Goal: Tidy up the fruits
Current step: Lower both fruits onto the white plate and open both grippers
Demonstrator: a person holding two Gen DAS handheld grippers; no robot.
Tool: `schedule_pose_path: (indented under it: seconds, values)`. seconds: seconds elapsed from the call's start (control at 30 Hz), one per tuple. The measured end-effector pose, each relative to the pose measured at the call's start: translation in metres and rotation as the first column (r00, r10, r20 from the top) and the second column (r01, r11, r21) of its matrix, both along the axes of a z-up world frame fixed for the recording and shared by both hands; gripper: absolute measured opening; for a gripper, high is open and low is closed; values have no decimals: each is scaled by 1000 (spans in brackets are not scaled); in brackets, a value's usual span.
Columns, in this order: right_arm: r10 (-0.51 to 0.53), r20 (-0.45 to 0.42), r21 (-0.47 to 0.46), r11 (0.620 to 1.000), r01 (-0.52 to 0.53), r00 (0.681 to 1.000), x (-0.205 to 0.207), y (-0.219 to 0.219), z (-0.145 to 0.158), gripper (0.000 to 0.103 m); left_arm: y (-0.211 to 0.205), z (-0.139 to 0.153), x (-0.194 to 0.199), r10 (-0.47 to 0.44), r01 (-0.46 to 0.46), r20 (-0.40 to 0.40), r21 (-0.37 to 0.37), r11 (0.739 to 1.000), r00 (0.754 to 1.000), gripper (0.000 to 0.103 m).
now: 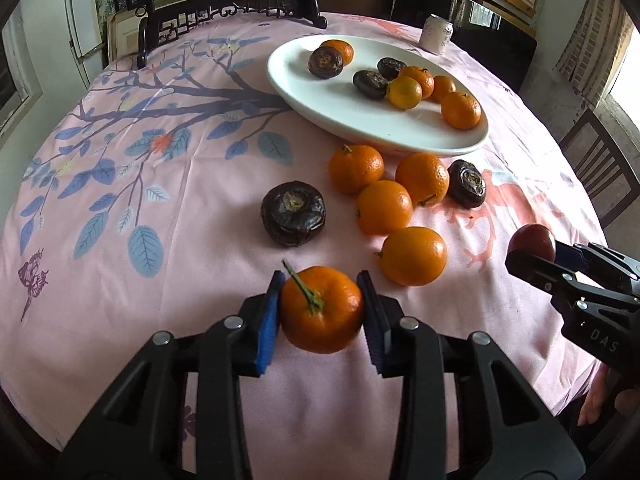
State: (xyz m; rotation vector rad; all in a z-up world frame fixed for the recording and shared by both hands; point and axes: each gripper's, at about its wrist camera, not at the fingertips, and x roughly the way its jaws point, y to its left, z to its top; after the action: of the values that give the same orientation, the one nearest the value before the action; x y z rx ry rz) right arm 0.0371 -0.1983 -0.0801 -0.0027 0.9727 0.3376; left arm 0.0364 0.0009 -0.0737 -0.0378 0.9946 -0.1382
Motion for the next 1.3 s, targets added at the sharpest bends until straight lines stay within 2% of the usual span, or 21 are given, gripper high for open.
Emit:
schedule_pose_path:
  seconds: [0.2, 0.43, 0.6, 0.73, 0.87, 0.97, 1.07, 1.23, 1.3]
  values:
    - [5, 9, 5, 1000, -5, 1000, 2, 3, 5, 39, 5, 15, 0, 0, 1, 21, -21, 1000, 1000, 37]
    - [19, 24, 10, 1000, -19, 1000, 16, 5, 17, 39, -7, 43, 19, -56, 57, 61, -14, 998, 997, 37]
    - [54, 44, 29, 998, -55, 998, 47, 5, 38, 39, -14, 69, 71, -89, 91, 61, -30, 995, 994, 37]
    - [98, 73, 41, 994, -102, 992, 98, 15, 56, 39, -22, 81, 136, -49, 51, 56, -25, 998, 997, 37]
    - [121, 103, -28, 993, -119, 987, 151, 36, 56, 39, -29, 79, 204, 14, -14, 28, -19, 1000, 1000, 37]
    - [120, 86, -43, 992, -116, 989, 184, 41, 46, 39, -39, 71, 238, 17, -17, 5, -22, 1000, 1000, 37]
    - [118, 56, -33, 993, -116, 991, 205, 41, 36, 39, -45, 57, 258, 16, -17, -36, -36, 999, 999, 37]
    - [117, 38, -22, 993, -116, 992, 217, 43, 25, 40, -49, 46, 271, 9, -12, -56, -49, 999, 998, 38]
    - [119, 39, -24, 993, -118, 992, 218, 44, 24, 44, -50, 47, 272, 5, -7, -54, -54, 998, 999, 38]
